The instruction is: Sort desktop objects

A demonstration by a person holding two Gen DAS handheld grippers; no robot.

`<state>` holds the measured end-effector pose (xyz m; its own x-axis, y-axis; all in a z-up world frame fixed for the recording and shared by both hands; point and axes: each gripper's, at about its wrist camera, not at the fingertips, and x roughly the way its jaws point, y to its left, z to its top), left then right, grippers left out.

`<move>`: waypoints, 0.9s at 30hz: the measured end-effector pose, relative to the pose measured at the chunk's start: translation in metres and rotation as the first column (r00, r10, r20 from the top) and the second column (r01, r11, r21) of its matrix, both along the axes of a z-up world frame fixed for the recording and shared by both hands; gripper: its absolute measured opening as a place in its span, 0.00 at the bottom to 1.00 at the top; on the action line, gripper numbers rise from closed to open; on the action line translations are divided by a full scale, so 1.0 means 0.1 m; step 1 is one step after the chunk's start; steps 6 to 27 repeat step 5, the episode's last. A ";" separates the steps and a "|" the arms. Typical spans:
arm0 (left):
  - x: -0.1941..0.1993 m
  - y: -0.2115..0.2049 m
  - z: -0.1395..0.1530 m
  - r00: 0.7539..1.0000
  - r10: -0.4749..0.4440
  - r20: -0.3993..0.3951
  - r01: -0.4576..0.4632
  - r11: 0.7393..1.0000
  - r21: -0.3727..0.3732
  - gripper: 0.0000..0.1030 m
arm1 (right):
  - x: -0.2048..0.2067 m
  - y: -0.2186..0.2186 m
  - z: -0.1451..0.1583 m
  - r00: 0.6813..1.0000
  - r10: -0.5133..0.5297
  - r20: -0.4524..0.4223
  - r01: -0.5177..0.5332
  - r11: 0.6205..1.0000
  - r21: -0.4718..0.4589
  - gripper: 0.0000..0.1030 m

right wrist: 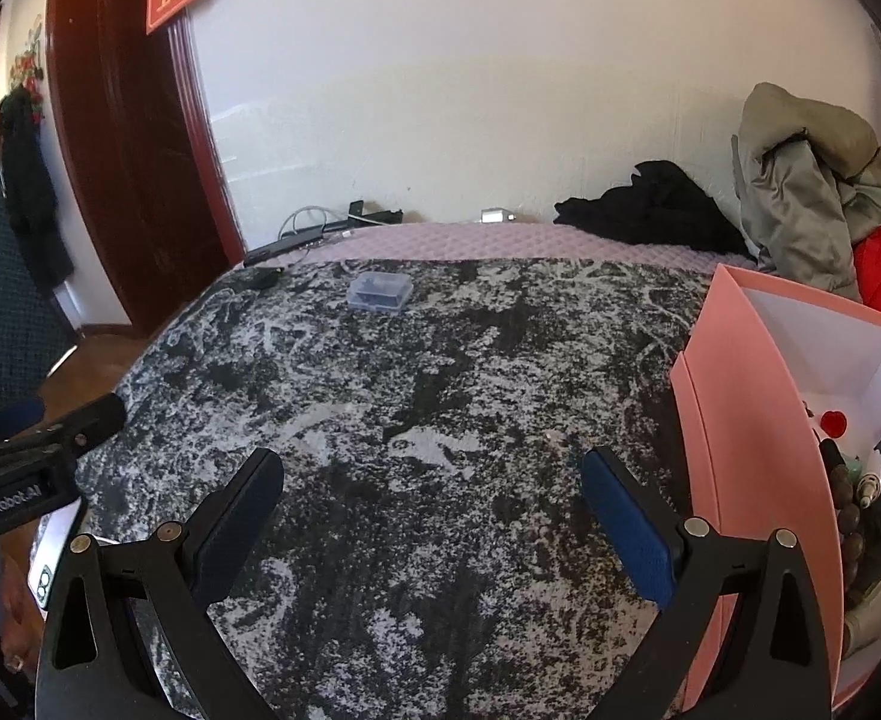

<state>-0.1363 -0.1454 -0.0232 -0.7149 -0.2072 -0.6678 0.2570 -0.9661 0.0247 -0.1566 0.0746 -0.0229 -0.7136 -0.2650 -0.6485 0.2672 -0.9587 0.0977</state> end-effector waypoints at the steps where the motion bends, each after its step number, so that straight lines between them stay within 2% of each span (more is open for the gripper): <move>1: 0.01 0.02 -0.01 1.000 0.003 -0.010 -0.003 1.000 -0.010 1.00 | 0.00 0.00 0.00 1.000 0.002 0.000 -0.002 1.000 0.003 0.98; 5: 0.04 0.14 0.01 0.997 -0.035 -0.069 0.034 0.999 -0.023 0.99 | 0.00 -0.01 -0.02 1.000 0.002 0.011 -0.002 1.000 0.011 0.98; 27: 0.04 0.14 0.01 0.997 -0.035 -0.069 0.034 0.999 -0.023 0.99 | 0.00 -0.01 -0.02 1.000 0.002 0.011 -0.002 1.000 0.011 0.98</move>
